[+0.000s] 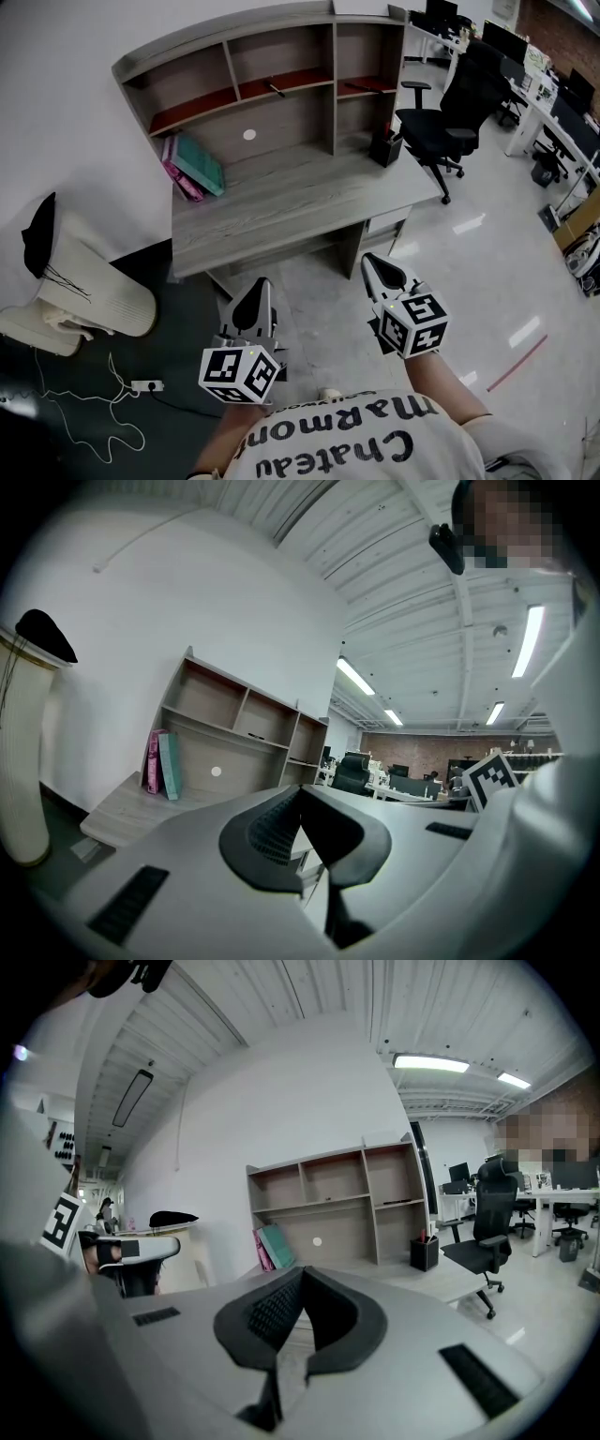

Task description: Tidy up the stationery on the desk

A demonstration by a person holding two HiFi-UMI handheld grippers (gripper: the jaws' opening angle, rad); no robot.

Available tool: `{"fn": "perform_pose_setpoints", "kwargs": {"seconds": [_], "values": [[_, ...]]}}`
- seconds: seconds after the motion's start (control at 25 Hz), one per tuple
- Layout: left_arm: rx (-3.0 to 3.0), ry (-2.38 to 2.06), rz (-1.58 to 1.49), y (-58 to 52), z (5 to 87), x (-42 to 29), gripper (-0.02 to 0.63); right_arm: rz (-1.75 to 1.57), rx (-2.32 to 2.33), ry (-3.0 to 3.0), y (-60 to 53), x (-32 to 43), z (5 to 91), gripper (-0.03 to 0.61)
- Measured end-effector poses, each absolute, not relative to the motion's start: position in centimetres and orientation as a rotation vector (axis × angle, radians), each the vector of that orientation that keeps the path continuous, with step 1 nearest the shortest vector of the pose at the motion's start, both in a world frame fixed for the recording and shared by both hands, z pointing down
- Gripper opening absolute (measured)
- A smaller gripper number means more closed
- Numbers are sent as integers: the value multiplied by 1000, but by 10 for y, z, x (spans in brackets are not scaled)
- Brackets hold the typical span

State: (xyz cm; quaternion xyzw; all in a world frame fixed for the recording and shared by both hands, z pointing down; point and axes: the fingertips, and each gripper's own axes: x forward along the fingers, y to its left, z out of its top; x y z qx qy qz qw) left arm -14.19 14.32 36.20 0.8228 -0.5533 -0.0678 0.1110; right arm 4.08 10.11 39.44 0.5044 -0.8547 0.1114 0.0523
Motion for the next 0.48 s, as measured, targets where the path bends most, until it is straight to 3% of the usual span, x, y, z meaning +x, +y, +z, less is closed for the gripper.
{"fn": "perform_pose_setpoints", "kwargs": {"seconds": [0.48], "values": [[2471,-1595,-324,128,319,-134,15,210,1525,-2667,93,45,355,9]]}}
